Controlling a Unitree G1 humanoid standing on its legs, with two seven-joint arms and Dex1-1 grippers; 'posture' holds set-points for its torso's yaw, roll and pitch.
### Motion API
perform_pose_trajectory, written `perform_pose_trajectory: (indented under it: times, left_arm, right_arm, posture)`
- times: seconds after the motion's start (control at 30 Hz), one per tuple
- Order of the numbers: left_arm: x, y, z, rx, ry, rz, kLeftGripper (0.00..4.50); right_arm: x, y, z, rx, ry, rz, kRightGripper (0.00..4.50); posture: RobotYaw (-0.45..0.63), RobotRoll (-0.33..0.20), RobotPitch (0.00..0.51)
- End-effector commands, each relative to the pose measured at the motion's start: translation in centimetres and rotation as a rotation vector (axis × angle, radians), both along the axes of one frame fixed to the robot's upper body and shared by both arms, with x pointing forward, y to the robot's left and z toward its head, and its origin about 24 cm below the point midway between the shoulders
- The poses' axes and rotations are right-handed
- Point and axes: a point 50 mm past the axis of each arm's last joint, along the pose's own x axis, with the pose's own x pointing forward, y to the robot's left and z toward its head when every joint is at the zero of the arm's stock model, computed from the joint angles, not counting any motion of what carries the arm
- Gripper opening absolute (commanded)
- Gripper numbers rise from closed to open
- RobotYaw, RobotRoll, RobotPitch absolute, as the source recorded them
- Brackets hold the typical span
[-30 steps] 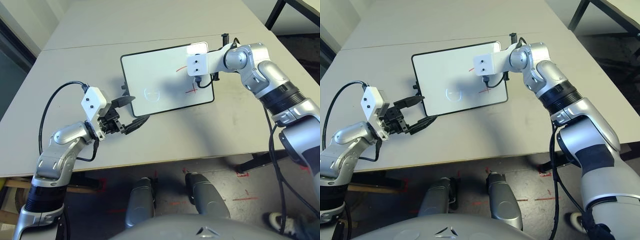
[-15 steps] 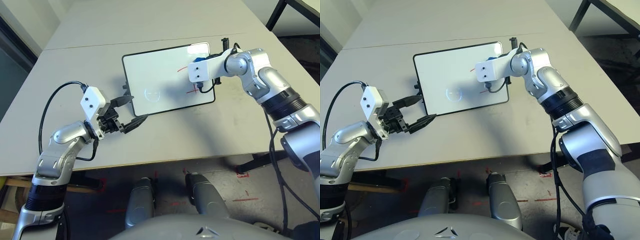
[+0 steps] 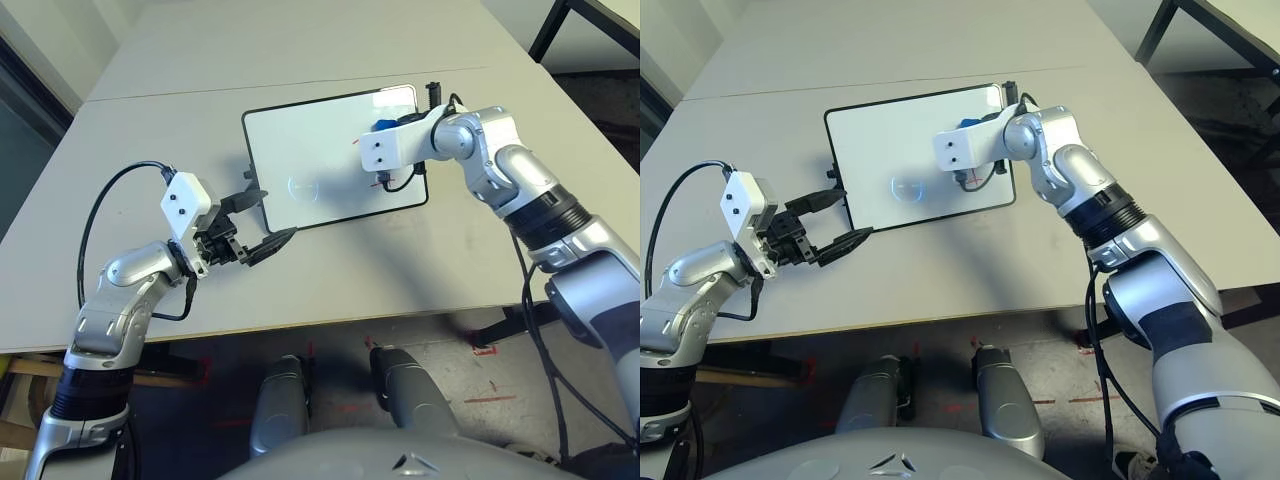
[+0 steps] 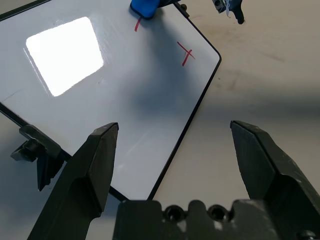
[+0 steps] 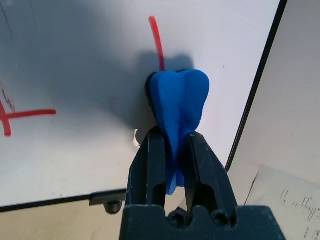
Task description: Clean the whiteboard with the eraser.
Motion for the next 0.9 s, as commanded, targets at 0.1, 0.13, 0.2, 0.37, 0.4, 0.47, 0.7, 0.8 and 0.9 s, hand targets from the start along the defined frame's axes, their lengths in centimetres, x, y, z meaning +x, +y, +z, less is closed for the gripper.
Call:
perform_pose_trajectory:
  times: [0.1,0.13,0.2,0.37,0.4,0.47,0.7,0.8,0.9]
  left_arm:
    - [-0.2,0.0,-0.3,0.004,0.006,0.007,4.5]
    - [-0.2,0.0,-0.3,0.003,0.006,0.008,4.5]
    - [-0.2,-0.1,-0.3,0.001,0.006,0.009,4.5]
    - [-0.2,-0.2,-0.4,-0.004,0.006,0.008,4.5]
    - [-0.2,-0.3,-0.5,-0.005,0.007,0.007,4.5]
    - [-0.2,-0.3,-0.5,-0.006,0.007,0.006,4.5]
    - [-0.1,-0.4,-0.5,-0.008,0.006,0.003,4.5]
    - [0.0,-0.6,-0.5,-0.01,0.004,0.0,4.5]
    - [0.0,-0.6,-0.6,-0.011,0.003,-0.002,4.5]
  right_arm:
    - [-0.6,1.5,-0.2,-0.019,0.014,0.055,0.3]
    - [-0.8,1.9,-0.3,-0.022,0.02,0.069,0.3]
    - [-1.1,2.3,-0.5,-0.027,0.029,0.089,0.3]
    - [-1.7,3.2,-0.8,-0.031,0.04,0.123,0.3]
    - [-1.7,3.2,-0.8,-0.03,0.04,0.124,0.3]
    - [-1.7,3.0,-0.8,-0.035,0.04,0.118,0.3]
    - [-0.9,1.2,-0.6,-0.064,0.025,0.056,0.3]
    - [-0.4,-0.4,-0.4,-0.086,0.017,0.005,0.3]
    - [0.0,-1.6,-0.3,-0.104,0.012,-0.036,0.3]
  posture:
    - [-0.05,0.0,0.115]
    - [-0.05,0.0,0.115]
    - [-0.05,0.0,0.115]
    - [-0.05,0.0,0.115]
    - [-0.05,0.0,0.115]
    - [-0.05,0.0,0.115]
    - [-0.06,0.0,0.112]
    - [-0.06,0.0,0.109]
    - [-0.06,0.0,0.109]
